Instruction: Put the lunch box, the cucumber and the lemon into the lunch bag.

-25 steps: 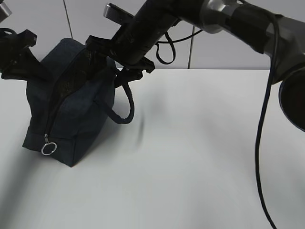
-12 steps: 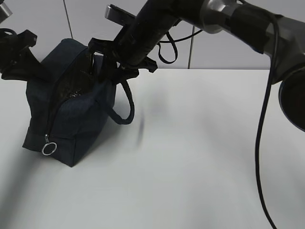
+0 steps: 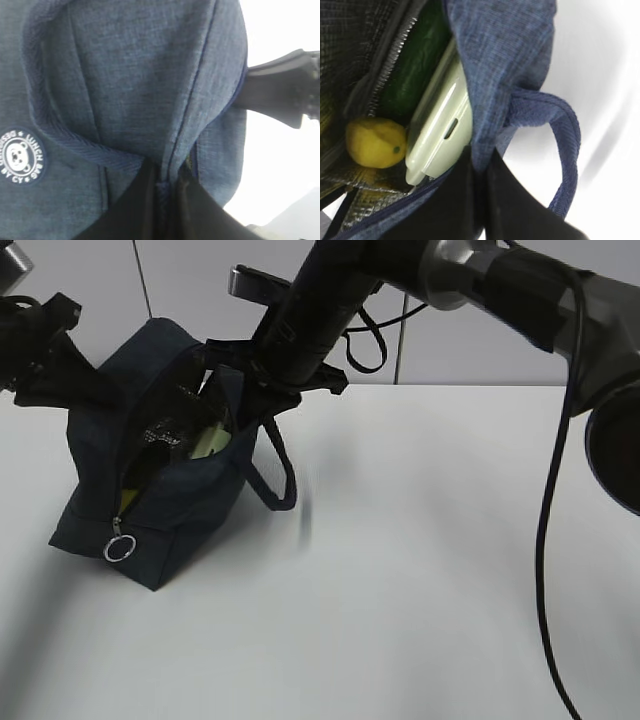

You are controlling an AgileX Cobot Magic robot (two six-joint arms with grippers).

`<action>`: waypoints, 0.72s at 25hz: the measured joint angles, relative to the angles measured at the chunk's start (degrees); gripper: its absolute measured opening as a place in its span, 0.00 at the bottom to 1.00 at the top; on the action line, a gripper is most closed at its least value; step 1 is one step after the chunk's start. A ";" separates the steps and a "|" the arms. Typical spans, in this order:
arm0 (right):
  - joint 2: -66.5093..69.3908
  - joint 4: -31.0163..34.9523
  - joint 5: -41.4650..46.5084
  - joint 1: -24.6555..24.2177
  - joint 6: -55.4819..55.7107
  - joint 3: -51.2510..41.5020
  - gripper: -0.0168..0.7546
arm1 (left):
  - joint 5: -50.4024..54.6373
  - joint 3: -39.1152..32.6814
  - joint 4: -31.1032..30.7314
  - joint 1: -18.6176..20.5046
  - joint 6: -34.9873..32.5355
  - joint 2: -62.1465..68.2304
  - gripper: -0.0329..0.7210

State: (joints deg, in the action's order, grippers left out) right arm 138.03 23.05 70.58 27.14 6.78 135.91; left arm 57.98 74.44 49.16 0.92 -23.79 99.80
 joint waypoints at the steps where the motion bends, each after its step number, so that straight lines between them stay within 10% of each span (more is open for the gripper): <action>1: 0.00 -0.57 0.12 0.00 0.00 0.14 0.03 | 0.43 0.00 0.67 -0.12 -0.16 0.00 0.07; 18: -7.24 -16.79 2.47 -0.49 0.00 1.74 0.02 | 3.67 0.00 19.78 -7.25 -2.24 0.13 0.07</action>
State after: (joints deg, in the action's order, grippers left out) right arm 130.79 6.27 73.04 26.65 6.78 137.65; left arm 61.66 74.44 68.94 -6.33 -26.03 99.93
